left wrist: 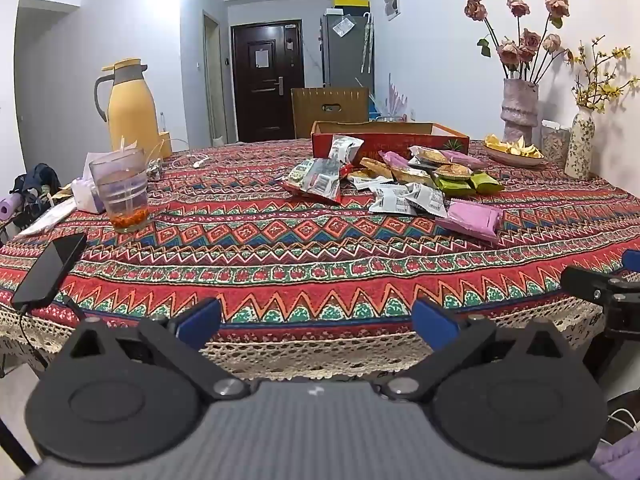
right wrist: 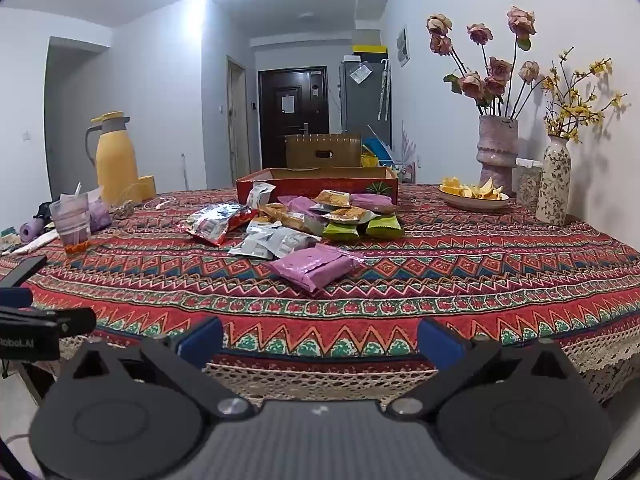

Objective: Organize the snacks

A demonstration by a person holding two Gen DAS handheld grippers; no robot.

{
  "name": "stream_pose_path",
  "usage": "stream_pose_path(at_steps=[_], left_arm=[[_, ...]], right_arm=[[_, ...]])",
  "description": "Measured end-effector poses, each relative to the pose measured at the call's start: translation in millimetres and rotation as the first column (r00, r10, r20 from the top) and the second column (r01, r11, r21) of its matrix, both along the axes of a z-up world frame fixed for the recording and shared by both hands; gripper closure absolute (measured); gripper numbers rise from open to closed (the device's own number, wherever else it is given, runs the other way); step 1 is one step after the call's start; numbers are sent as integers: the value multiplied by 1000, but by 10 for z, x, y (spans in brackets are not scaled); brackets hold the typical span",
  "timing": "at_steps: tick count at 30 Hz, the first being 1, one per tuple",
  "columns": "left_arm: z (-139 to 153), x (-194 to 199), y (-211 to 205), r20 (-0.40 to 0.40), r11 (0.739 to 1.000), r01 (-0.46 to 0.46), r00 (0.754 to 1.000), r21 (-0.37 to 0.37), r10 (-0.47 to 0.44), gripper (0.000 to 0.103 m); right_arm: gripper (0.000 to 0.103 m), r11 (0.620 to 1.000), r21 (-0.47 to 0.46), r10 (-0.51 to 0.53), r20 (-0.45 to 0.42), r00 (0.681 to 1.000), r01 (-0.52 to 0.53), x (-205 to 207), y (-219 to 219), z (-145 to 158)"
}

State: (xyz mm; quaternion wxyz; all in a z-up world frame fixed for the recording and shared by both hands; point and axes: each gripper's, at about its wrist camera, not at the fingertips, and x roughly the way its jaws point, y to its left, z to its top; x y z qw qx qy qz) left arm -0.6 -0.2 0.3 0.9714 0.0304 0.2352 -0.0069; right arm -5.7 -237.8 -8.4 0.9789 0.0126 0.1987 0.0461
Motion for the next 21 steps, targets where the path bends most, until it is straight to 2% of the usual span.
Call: stream_pose_path(at_steps=[6,10,21], left_arm=[[-2,-28,-55,5,1000,-1,1000,16,1,0],[68,-62,-22,8,1000,2,1000,0,-2,0],[3,-10,-26,4,1000,27,1000,-5,-27,0]], right_arm=[[0,1000,12,-4,3,1000,4,11,-9,-2],[0,1000,12,-5,0,1000,5,6,7,-7],[0,1000,10,-1,1,1000,1,9,7,-8]])
